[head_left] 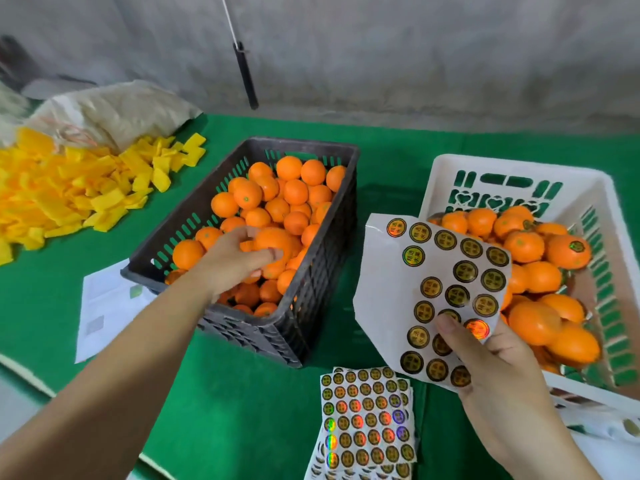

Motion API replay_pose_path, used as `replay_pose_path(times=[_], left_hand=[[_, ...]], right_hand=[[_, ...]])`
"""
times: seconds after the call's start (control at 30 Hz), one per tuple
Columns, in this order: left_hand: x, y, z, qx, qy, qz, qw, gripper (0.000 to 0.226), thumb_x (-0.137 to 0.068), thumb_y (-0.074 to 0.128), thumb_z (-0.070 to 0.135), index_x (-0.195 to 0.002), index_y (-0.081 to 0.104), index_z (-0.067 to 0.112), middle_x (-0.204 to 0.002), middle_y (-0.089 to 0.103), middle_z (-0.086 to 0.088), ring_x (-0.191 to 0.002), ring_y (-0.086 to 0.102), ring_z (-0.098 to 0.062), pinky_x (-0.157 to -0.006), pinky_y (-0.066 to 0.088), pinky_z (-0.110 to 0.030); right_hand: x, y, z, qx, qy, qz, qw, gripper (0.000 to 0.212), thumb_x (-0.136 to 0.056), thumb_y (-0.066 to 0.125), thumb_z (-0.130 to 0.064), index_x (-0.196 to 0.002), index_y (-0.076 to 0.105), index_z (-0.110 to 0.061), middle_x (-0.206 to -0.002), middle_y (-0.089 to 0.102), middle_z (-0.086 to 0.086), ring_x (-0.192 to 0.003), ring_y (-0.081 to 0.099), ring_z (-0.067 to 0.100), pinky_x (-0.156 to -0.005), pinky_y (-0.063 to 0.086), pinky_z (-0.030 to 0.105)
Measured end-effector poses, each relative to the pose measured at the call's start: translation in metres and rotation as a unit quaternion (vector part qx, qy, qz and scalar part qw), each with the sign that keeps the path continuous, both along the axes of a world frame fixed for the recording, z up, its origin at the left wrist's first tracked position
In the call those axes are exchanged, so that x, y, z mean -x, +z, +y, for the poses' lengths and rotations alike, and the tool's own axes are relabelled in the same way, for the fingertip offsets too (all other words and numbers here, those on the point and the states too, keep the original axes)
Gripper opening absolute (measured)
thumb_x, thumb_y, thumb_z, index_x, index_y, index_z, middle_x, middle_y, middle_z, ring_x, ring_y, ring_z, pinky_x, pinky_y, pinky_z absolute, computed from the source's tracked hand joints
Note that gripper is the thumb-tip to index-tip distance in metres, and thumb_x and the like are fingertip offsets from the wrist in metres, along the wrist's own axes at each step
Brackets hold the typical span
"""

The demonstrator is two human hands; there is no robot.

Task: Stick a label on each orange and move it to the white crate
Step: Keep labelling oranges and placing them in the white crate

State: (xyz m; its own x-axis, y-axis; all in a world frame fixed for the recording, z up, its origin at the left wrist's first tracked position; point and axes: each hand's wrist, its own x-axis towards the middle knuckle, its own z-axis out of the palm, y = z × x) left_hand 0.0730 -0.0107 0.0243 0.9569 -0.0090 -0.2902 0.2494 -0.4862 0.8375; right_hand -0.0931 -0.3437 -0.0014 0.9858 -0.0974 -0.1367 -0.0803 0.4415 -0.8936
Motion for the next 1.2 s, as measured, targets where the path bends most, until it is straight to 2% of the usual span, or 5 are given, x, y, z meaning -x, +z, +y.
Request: replay_pose_path(times=[0.17,0.4,0.5,0.6,1.2], left_hand=[[0.1,0.018,-0.064,0.474,-0.109,-0.058,0.872,0.113,-0.064,0.094,0.056,-0.153,0.041,0.01,-0.155,0.052,-0.011,-0.133,0.06,-0.02,-0.114,0.046,-0.046],[0.172,0.022,-0.103,0.455,-0.095,-0.05,0.884,0.076,-0.056,0.1,0.048,-0.123,0.074,0.025,-0.122,0.074,-0.01,-0.113,0.071,-0.029,-0.093,0.059,-0.036],[0.186,0.027,-0.106,0.352,-0.12,-0.106,0.922,0.071,-0.061,0.098,0.049,-0.123,0.068,0.03,-0.125,0.071,-0.003,-0.113,0.07,-0.027,-0.087,0.058,-0.033],[0.198,0.032,-0.105,0.321,-0.174,-0.117,0.924,0.07,-0.069,0.095,0.044,-0.128,0.061,0.027,-0.132,0.066,-0.005,-0.12,0.065,-0.03,-0.093,0.057,-0.04],[0.215,0.036,-0.099,0.314,-0.241,-0.14,0.907,0.073,-0.076,0.092,0.027,-0.137,0.053,0.017,-0.14,0.061,-0.009,-0.13,0.06,-0.034,-0.099,0.056,-0.042]], right_hand=[[0.018,0.003,0.0,0.032,0.04,-0.01,0.999,0.044,-0.086,0.079,-0.029,-0.129,0.072,-0.031,-0.133,0.073,0.007,-0.121,0.071,0.03,-0.092,0.061,0.049],[0.049,0.015,0.01,0.159,-0.065,-0.038,0.984,0.062,-0.076,0.084,-0.033,-0.134,0.065,-0.032,-0.129,0.072,-0.012,-0.12,0.07,0.022,-0.084,0.063,0.031],[0.06,0.035,0.006,0.501,-0.255,-0.172,0.809,0.058,-0.09,0.08,-0.04,-0.141,0.053,-0.032,-0.135,0.044,-0.002,-0.126,0.053,0.027,-0.106,0.047,0.036],[0.056,0.065,-0.002,0.624,-0.164,-0.363,0.672,0.032,-0.098,0.066,-0.036,-0.127,0.071,-0.022,-0.122,0.056,0.002,-0.111,0.055,0.028,-0.104,0.037,0.024],[0.05,0.103,-0.014,0.489,-0.085,-0.277,0.823,0.023,-0.099,0.067,-0.016,-0.094,0.074,-0.038,-0.096,0.073,-0.023,-0.085,0.067,-0.005,-0.073,0.043,0.003]])
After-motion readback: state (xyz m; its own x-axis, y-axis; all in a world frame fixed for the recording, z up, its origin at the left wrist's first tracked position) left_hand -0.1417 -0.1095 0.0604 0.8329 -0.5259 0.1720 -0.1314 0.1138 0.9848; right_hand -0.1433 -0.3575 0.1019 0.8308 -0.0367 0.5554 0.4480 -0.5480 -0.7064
